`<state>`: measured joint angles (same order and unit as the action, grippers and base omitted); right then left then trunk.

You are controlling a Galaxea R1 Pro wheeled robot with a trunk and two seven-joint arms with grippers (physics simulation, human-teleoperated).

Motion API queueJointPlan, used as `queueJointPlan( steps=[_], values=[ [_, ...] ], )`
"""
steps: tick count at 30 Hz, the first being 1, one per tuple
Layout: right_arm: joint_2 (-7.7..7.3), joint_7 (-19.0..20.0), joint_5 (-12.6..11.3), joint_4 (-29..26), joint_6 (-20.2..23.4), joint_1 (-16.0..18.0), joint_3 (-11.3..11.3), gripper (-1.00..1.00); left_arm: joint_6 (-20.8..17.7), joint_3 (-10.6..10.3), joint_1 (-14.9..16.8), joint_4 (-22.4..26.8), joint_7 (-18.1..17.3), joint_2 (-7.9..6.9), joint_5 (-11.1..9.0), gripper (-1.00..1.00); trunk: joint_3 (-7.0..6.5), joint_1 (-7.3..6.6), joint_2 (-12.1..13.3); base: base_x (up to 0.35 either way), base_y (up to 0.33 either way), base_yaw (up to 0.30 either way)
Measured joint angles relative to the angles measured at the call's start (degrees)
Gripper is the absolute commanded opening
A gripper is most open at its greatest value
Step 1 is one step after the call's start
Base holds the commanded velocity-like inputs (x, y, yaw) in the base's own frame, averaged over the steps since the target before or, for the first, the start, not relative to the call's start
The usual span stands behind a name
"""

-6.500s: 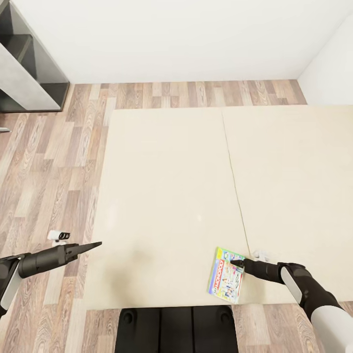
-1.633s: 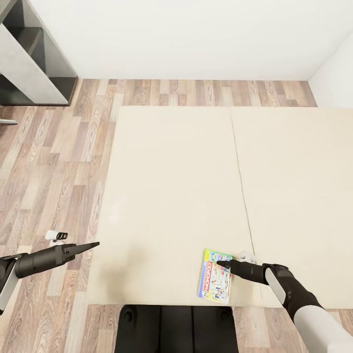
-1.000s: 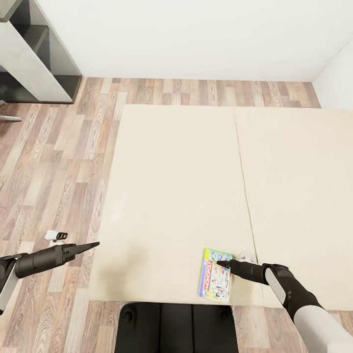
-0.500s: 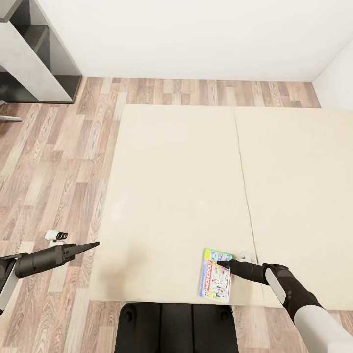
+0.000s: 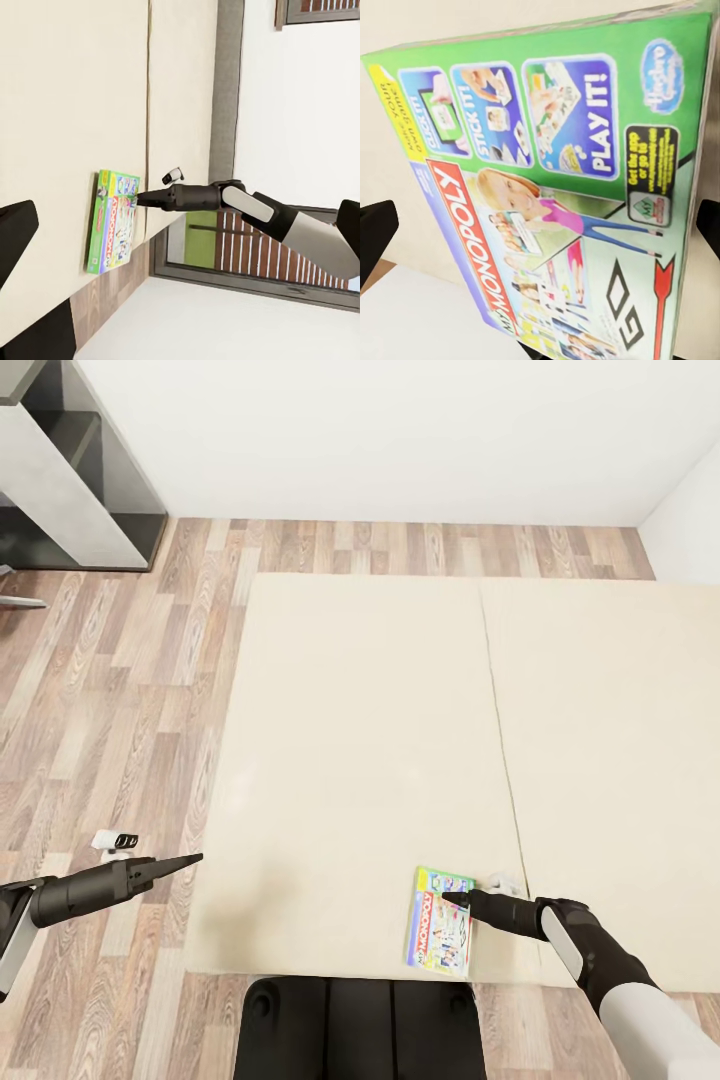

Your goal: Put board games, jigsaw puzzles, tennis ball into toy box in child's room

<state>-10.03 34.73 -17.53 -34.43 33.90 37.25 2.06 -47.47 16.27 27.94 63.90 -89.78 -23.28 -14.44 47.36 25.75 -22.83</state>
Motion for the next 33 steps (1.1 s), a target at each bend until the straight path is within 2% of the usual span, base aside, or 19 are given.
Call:
queueJointPlan(
  steps=[18,33],
  values=[
    [0.08,0.03,0.0,0.0,0.03,0.0,0.03,1.0,0.0,0.02,0.0,-0.01,0.0,0.0,0.0,1.0,0.0,0.0,0.0,0.0,0.006,0.0],
    [0.06,0.13,0.01,0.01,0.04,0.0,0.06,1.0,0.0,0.1,-0.01,0.0,0.0,-0.04,0.01,1.0,0.0,0.0,0.0,0.0,0.121,0.0]
  ],
)
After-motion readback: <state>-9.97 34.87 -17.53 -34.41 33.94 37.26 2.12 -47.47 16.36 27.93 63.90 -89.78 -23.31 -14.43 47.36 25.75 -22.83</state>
